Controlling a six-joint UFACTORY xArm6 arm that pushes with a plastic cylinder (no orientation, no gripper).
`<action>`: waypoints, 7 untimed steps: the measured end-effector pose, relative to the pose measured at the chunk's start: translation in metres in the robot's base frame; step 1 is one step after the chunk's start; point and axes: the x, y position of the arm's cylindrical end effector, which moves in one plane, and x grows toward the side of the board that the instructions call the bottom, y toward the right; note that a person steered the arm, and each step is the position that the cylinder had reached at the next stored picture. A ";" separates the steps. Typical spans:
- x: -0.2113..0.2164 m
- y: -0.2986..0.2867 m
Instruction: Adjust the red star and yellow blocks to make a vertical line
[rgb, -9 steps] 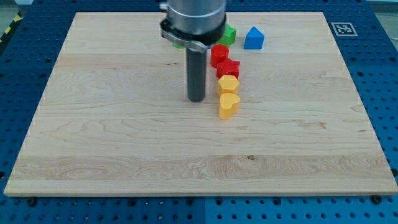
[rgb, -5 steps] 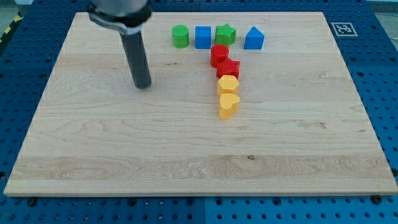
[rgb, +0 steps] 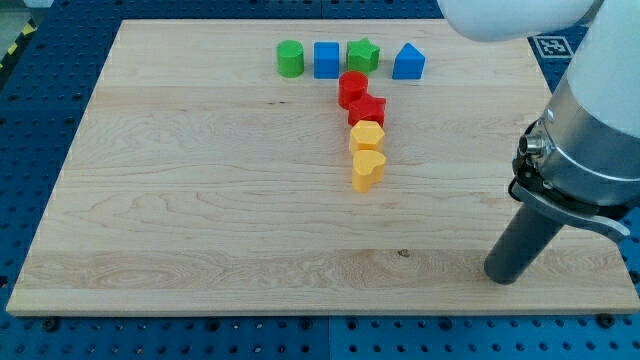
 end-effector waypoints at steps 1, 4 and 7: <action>0.000 0.000; -0.103 0.000; -0.188 -0.037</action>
